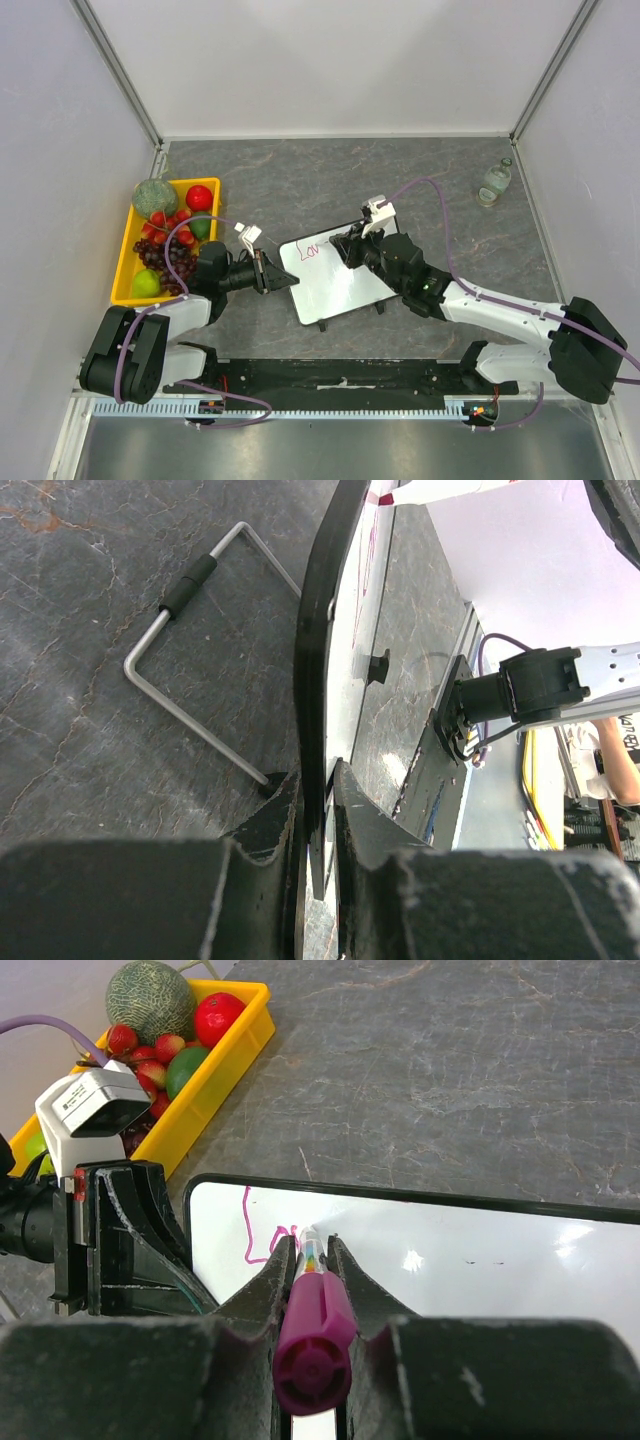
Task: Write a sentence on the whiteboard
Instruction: Write on the whiteboard with the whiteboard.
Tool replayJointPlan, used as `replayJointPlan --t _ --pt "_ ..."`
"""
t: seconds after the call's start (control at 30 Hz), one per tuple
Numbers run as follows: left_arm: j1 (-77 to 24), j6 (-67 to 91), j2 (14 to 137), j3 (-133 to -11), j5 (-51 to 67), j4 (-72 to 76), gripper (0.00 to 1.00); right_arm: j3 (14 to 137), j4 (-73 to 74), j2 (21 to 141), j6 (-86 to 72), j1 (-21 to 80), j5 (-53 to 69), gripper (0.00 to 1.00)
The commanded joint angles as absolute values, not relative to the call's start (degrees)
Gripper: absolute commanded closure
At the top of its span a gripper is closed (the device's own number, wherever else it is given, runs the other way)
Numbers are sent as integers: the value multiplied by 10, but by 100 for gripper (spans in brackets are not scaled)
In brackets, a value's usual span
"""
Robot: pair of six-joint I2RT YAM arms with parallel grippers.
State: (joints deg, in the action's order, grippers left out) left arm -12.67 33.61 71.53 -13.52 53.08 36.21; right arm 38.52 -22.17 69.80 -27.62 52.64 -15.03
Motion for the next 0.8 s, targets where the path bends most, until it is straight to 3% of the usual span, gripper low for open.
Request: replayJointPlan --t 0.0,0.27,0.77 --pt "-128 328 716 -141 535 378 98 389 -228 679 -272 521 -158 100" --pt "-128 328 718 -142 536 379 98 372 -226 629 -282 518 -143 100" --pt "-128 328 715 -141 537 379 98 354 -243 670 -291 517 -140 100"
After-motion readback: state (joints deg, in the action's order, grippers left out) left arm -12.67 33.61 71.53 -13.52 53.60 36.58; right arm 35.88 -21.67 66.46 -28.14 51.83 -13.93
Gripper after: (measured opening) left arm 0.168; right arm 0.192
